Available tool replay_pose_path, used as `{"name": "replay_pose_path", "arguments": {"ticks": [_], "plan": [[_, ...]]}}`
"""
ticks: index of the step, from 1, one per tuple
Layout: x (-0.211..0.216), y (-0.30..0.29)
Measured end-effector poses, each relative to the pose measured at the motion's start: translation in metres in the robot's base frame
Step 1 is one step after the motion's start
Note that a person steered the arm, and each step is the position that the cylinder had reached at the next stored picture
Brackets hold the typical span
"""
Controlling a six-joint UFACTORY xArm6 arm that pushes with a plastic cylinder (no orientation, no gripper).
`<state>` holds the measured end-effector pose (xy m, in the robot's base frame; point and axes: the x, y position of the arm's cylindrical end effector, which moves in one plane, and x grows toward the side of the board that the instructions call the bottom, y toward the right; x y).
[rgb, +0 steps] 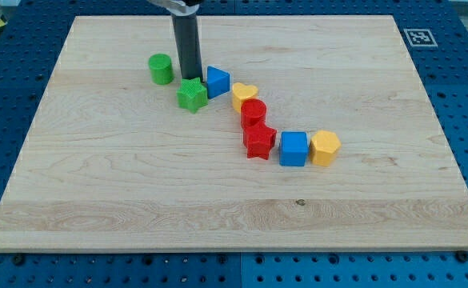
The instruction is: Move green star to the left center of the board
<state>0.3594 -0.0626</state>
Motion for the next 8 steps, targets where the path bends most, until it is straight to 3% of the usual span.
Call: {"name": "replay_pose_path", "arguments": {"ticks": [3, 4, 8], "plan": [[0.035, 0.035], [0.055, 0.012], [0.055, -0.047]]}}
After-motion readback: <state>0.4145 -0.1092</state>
